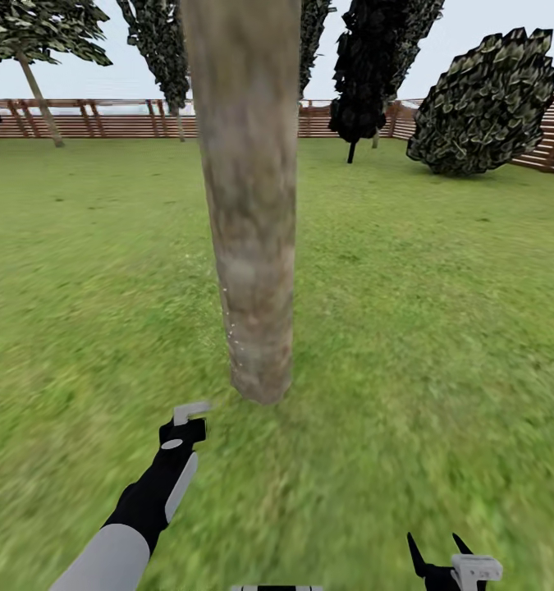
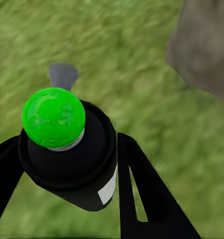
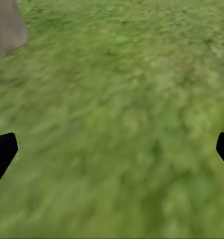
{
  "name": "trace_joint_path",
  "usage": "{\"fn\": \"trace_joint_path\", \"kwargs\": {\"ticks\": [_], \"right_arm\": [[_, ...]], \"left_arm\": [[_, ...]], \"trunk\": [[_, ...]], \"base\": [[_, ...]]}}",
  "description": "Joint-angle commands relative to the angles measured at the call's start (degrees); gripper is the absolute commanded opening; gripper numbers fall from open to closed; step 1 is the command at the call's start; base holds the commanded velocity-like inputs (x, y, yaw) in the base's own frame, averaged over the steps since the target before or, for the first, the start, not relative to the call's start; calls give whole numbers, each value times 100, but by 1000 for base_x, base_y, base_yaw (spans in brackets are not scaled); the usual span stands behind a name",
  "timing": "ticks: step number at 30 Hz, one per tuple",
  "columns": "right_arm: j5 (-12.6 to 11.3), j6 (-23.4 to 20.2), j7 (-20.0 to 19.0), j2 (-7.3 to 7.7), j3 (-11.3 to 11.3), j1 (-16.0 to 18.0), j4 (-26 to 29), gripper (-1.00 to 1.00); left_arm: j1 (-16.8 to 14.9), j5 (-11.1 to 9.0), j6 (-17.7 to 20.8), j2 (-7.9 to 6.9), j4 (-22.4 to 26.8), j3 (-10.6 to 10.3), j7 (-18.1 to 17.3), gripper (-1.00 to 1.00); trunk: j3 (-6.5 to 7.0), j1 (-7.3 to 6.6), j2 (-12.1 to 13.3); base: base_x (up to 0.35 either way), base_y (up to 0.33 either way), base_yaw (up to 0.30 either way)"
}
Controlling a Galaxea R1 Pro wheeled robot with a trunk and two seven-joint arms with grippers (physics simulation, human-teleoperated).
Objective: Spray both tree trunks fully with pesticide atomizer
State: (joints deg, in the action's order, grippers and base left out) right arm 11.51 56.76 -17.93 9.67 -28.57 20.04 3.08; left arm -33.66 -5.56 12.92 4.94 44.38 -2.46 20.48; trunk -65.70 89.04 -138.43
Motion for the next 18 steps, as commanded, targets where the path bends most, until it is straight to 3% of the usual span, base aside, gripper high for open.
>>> {"fn": "trace_joint_path", "kwargs": {"ticks": [1,6,18], "right_arm": [[1,-3,0,0,1,1,0,100],[1,-5,0,0,1,0,0,100],[1,-4,0,0,3,0,0,100]], "left_arm": [[0,3,0,4,0,0,0,-100],[0,2,0,14,0,0,0,-100],[0,2,0,24,0,0,0,-100]], "trunk": [[0,0,0],[0,0,0],[0,0,0]], "base": [[0,0,277],[0,-107,277],[0,-266,277]]}}
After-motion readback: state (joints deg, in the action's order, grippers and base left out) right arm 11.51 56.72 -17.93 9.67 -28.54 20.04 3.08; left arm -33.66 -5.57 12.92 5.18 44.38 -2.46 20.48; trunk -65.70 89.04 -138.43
